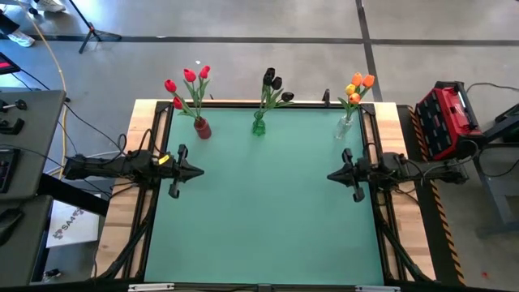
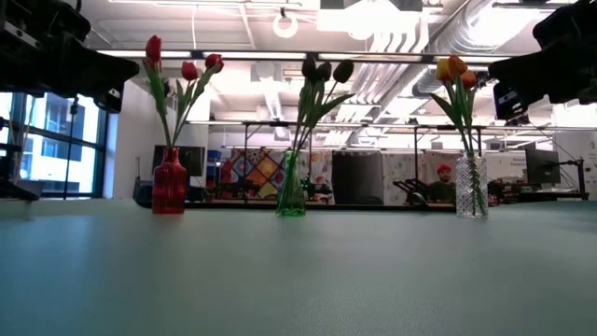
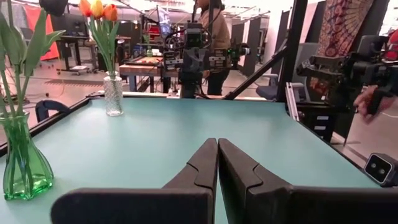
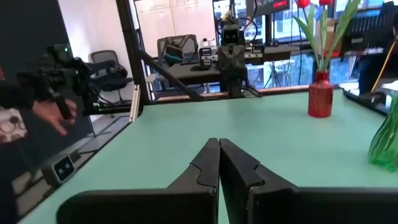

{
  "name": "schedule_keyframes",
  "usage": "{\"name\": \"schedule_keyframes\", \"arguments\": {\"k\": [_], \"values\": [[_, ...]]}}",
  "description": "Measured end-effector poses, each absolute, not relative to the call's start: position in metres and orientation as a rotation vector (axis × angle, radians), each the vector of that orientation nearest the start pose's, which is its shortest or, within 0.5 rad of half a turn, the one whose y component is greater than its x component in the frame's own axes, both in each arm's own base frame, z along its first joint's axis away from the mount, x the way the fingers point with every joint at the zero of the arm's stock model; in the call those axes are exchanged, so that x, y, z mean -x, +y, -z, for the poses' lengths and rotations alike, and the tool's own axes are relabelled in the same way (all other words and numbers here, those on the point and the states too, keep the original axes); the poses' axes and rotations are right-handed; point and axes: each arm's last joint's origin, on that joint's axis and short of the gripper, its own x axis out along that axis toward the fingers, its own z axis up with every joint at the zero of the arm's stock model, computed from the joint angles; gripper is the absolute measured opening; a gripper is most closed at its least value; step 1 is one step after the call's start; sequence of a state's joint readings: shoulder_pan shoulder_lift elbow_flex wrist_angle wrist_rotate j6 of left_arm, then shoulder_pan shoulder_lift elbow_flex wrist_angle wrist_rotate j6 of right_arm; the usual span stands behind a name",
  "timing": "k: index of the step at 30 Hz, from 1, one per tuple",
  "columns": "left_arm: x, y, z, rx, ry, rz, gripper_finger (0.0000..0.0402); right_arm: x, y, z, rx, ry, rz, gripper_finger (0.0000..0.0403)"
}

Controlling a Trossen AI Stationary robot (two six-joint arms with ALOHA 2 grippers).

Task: Sort flowers into vase by color
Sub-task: Return to Home Position

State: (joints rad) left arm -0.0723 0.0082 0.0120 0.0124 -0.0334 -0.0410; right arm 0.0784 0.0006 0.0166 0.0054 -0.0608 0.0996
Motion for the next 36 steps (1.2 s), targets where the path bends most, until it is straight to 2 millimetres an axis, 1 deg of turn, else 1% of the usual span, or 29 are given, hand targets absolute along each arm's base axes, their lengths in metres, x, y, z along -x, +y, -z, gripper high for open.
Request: {"name": "schedule_keyframes", "arguments": {"k": [5, 36], "values": [[-0.0973, -0.0061, -0.1682, 0.06, -0.015, 0.039, 0.0, -0.0963, 0.0093, -0.1693, -0.181, -0.005, -0.14, 0.0], [-0.0973, -0.0061, -0.1682, 0.06, -0.015, 0.039, 0.0, -0.0963, 0.0093, -0.1693, -0.176, -0.006, -0.14, 0.0]]}}
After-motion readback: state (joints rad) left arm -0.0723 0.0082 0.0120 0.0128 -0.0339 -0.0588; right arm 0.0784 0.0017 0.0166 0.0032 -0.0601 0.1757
